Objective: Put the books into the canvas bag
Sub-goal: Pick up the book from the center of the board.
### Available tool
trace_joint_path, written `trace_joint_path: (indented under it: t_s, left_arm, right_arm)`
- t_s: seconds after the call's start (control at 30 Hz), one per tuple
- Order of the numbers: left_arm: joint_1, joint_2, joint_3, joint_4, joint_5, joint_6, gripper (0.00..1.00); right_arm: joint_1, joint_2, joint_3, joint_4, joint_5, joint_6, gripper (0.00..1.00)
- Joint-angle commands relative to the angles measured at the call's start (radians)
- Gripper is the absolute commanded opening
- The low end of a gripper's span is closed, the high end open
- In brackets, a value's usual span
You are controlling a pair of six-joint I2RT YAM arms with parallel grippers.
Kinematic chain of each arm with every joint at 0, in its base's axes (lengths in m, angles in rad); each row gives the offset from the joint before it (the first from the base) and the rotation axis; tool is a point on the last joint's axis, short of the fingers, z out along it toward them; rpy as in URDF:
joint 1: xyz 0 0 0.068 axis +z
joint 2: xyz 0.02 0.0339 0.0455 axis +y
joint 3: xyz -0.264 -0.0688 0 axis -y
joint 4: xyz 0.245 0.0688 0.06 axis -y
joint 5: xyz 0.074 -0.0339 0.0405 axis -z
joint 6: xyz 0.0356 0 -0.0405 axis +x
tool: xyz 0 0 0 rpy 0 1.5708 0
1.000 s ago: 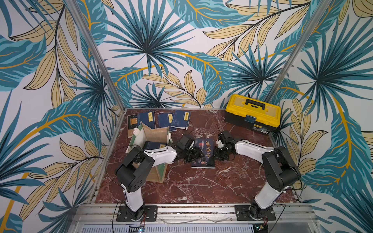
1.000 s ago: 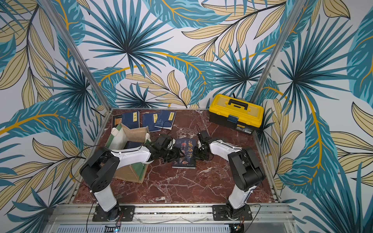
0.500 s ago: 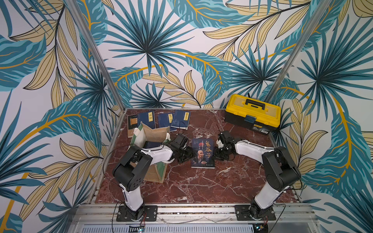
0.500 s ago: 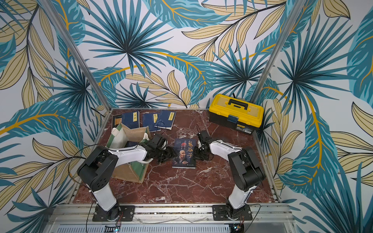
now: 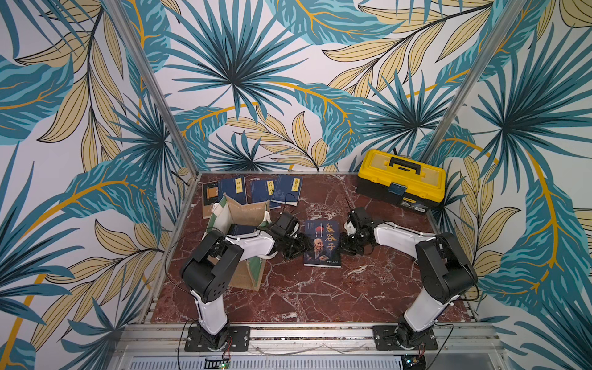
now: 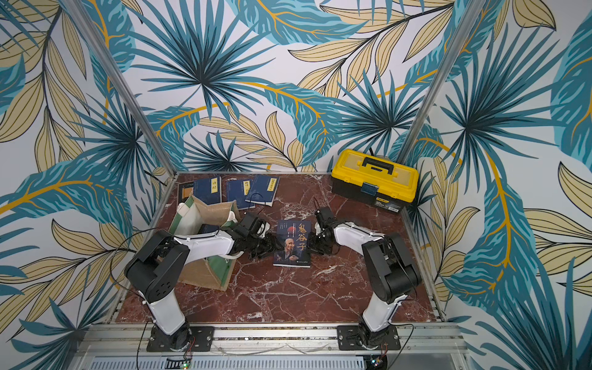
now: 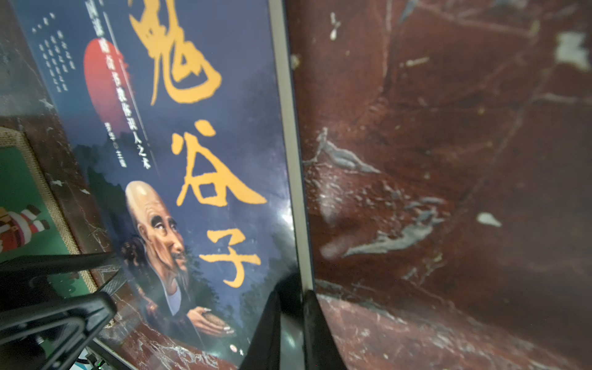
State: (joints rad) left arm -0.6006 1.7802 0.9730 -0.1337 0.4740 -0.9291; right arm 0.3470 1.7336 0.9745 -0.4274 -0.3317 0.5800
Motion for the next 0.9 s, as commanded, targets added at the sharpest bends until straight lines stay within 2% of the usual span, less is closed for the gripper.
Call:
trace_joint_path:
  t_s: [0.0, 0.13, 0.37, 0.5, 0.6, 0.67, 0.73, 0.87]
  left_arm:
    - [-0.031, -0.082, 0.017, 0.215, 0.176, -0.009, 0.49]
    - [-0.032, -0.092, 0.018, 0.214, 0.175, -0.021, 0.46]
    - [-0.053, -0.016, 0.021, 0.215, 0.165, -0.036, 0.4]
    - [-0.059, -0.019, 0.027, 0.215, 0.151, -0.031, 0.27]
    - [-0.059, -0.056, 0.028, 0.21, 0.139, -0.017, 0.15]
    - [-0.059, -0.087, 0.049, 0.165, 0.133, 0.02, 0.11]
    - [-0.062, -0.123, 0.09, 0.088, 0.132, 0.086, 0.05]
    - [-0.07, -0.236, 0.197, -0.176, 0.033, 0.229, 0.0]
  right_arm:
    - [0.023, 0.095, -0.073, 0.022, -0.041, 0.032, 0.14]
    - [0.02, 0.093, -0.09, 0.05, -0.059, 0.05, 0.15]
    - [0.021, 0.068, -0.106, 0.045, -0.052, 0.048, 0.15]
    - [0.021, 0.04, -0.108, 0.013, -0.024, 0.034, 0.17]
    - [0.02, -0.004, -0.108, -0.016, -0.005, 0.027, 0.28]
    - [0.021, -0.047, -0.103, -0.04, 0.01, 0.027, 0.35]
    - [0.021, -0.102, -0.093, -0.069, 0.022, 0.03, 0.37]
    - [0.021, -0.243, -0.061, -0.124, 0.047, 0.04, 0.42]
